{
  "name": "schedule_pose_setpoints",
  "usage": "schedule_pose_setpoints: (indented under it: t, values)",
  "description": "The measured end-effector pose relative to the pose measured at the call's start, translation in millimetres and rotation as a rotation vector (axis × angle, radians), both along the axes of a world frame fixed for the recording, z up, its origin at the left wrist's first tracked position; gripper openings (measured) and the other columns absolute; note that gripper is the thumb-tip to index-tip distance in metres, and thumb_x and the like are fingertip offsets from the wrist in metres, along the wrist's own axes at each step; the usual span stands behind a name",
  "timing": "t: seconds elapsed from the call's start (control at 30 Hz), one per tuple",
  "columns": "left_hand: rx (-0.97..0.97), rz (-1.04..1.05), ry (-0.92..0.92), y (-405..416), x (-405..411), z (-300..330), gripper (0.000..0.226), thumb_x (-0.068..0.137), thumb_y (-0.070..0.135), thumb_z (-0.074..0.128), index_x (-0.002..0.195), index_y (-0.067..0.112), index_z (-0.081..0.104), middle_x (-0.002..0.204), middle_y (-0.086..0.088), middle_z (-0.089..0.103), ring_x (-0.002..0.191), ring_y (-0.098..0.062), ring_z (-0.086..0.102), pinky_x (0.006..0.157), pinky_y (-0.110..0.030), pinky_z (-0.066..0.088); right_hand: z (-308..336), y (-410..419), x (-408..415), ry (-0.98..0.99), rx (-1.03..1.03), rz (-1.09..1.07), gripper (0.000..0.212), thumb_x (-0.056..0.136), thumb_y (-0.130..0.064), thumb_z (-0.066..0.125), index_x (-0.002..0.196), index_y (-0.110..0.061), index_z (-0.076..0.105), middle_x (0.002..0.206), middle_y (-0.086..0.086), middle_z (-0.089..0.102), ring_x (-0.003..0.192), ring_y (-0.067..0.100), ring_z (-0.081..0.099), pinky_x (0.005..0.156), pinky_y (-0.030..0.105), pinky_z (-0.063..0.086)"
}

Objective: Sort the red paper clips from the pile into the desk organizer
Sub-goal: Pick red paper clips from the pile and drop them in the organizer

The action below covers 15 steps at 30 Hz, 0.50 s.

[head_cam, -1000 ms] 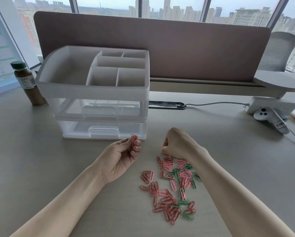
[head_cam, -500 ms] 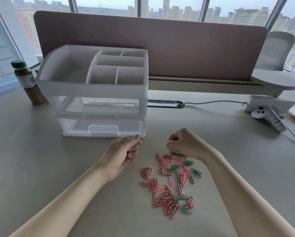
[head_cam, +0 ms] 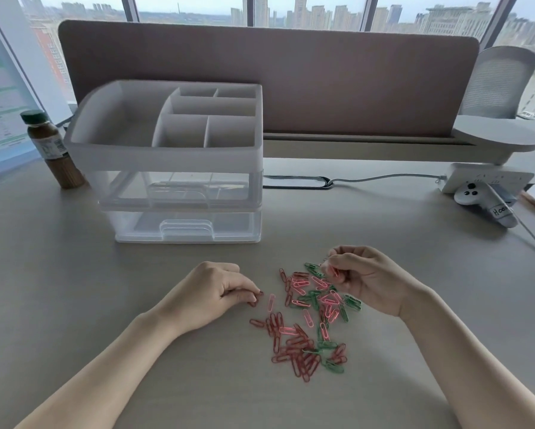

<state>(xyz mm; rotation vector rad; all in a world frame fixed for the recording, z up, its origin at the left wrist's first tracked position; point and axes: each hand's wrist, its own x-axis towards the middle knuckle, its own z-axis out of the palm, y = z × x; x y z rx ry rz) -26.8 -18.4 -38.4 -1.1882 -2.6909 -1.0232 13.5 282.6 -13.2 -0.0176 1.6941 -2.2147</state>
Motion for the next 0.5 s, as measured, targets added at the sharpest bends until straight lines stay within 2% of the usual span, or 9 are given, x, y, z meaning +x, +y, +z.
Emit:
schedule_pose_setpoints:
  t: [0.1, 0.17, 0.27, 0.4, 0.5]
  values:
    - [-0.002, 0.067, -0.003, 0, 1, 1, 0.010, 0.087, 0.039, 0.067, 0.092, 0.035, 0.075, 0.073, 0.017, 0.062, 0.067, -0.003, 0.060, 0.065, -0.020, 0.047, -8, 5, 4, -0.060, -0.161, -0.012, 0.010, 0.082, -0.004, 0.064, 0.079, -0.006, 0.055, 0.068, 0.009, 0.053, 0.058, 0.014, 0.044, 0.050, 0.021, 0.040]
    - [0.029, 0.108, -0.010, 9, 10, 4, 0.021, 0.086, 0.050, 0.061, 0.091, 0.035, 0.075, 0.073, 0.016, 0.063, 0.071, -0.002, 0.062, 0.067, -0.023, 0.049, -13, 7, 4, -0.093, -0.274, -0.022, 0.020, 0.075, -0.006, 0.075, 0.079, -0.008, 0.056, 0.069, 0.008, 0.054, 0.057, 0.013, 0.046, 0.049, 0.020, 0.040]
    - [-0.016, 0.142, 0.026, 29, 21, 6, 0.034, 0.080, 0.064, 0.056, 0.084, 0.036, 0.075, 0.069, 0.017, 0.060, 0.068, -0.002, 0.059, 0.063, -0.019, 0.046, -15, 8, 3, -0.116, -0.390, -0.064, 0.032, 0.061, -0.007, 0.087, 0.075, -0.009, 0.058, 0.069, 0.008, 0.057, 0.055, 0.011, 0.049, 0.047, 0.019, 0.043]
    - [-0.096, 0.204, 0.000, 37, 21, 7, 0.023, 0.077, 0.055, 0.070, 0.082, 0.033, 0.073, 0.073, 0.020, 0.063, 0.068, 0.002, 0.058, 0.065, -0.018, 0.046, -16, 7, 3, -0.115, -0.423, -0.099, 0.037, 0.055, -0.006, 0.089, 0.075, -0.008, 0.058, 0.070, 0.008, 0.058, 0.055, 0.011, 0.050, 0.047, 0.019, 0.044]
    - [-0.172, 0.213, -0.036, 37, 20, 10, 0.012, 0.085, 0.044, 0.068, 0.082, 0.033, 0.068, 0.078, 0.018, 0.066, 0.074, 0.000, 0.060, 0.070, -0.021, 0.048, -17, 6, 5, -0.147, -0.499, -0.081, 0.038, 0.056, -0.002, 0.083, 0.079, -0.009, 0.053, 0.069, 0.008, 0.055, 0.054, 0.012, 0.047, 0.047, 0.020, 0.041]
